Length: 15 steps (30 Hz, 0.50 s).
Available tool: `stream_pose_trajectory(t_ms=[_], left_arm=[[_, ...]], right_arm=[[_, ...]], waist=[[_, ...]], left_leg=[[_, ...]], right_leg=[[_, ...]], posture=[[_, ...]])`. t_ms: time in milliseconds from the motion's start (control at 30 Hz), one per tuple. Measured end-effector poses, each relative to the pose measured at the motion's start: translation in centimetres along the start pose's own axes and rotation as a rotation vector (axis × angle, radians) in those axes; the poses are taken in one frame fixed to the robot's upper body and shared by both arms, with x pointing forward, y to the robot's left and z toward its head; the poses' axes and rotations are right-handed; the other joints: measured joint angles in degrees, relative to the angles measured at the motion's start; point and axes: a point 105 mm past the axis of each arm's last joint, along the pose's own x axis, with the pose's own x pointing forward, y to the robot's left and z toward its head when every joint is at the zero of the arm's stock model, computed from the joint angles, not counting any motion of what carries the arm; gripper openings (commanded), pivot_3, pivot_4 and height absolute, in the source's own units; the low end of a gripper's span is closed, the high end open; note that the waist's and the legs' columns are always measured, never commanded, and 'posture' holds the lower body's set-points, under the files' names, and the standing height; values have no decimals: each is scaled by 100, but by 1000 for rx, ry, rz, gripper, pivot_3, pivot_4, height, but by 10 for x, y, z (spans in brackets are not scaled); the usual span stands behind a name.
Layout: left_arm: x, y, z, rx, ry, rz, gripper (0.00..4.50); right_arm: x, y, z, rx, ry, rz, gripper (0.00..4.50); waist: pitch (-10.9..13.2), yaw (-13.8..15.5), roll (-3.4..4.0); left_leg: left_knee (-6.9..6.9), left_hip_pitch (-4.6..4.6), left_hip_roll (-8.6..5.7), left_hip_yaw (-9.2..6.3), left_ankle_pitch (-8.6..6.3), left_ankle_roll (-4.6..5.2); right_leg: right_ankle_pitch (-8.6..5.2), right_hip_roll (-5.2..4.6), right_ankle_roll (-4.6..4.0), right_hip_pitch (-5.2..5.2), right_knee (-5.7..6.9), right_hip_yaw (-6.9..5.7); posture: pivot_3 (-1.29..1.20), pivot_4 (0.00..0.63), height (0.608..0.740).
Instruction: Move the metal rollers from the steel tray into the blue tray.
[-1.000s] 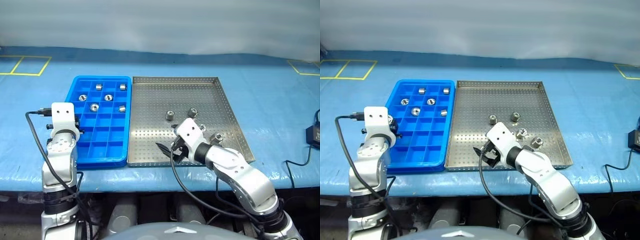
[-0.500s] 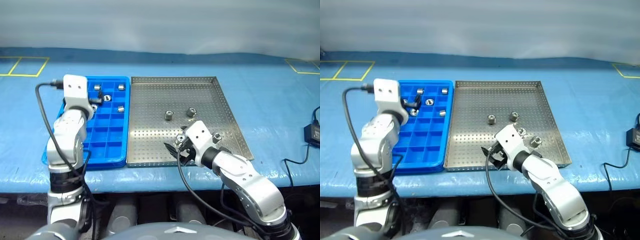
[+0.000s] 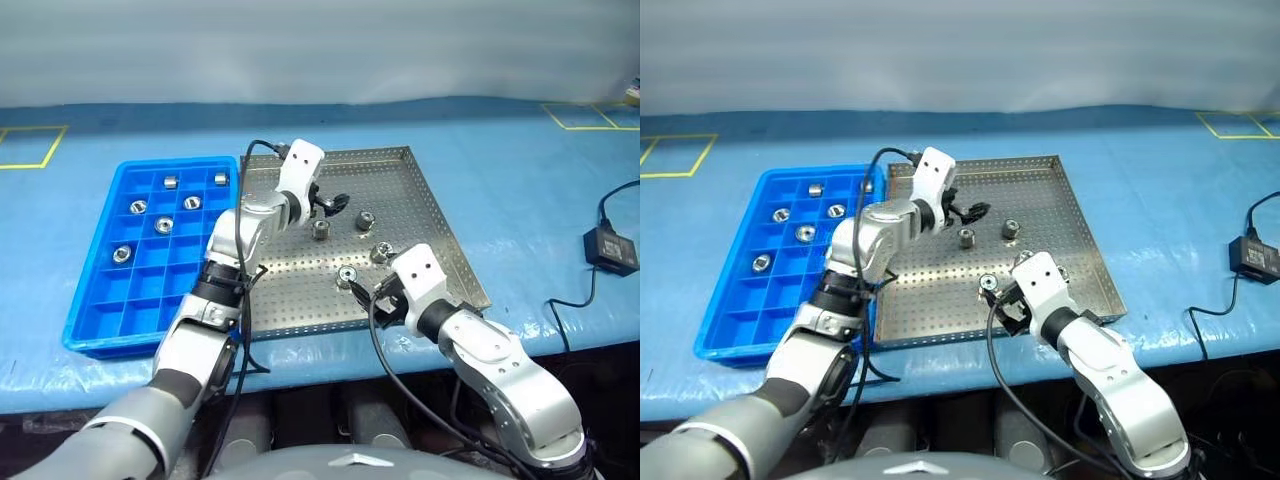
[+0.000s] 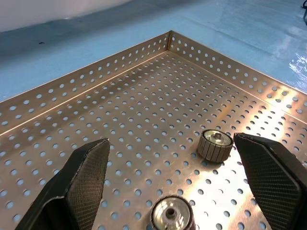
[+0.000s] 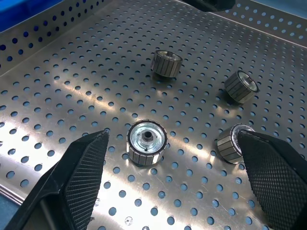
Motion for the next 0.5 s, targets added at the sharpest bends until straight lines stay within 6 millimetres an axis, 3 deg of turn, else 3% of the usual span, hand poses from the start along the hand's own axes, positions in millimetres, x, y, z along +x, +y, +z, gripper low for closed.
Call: stream_pose_trajectory(t_ms=[233, 433, 500], left_arm=[[15, 2, -36, -67, 105, 16, 4482], [15, 2, -54, -57, 157, 10, 4482], [14, 5, -60, -63, 168, 38, 4120]], right_arm=[[-2, 0, 2, 3, -10, -18, 4500], [-2, 0, 1, 6, -11, -27, 4500], [-3, 0, 1, 7, -11, -30, 4500]], waist=[[0, -132, 0], [0, -152, 0], [0, -158, 0]], left_leg=[[3, -2, -1, 18, -10, 17], [3, -1, -1, 25, -13, 22], [2, -1, -1, 25, -14, 23]], right_leg=[[26, -6, 45, -2, -12, 21], [28, -8, 47, -4, -15, 28], [28, -8, 47, -4, -14, 30]], posture=[[-185, 150, 740], [-183, 150, 740], [-183, 150, 740]])
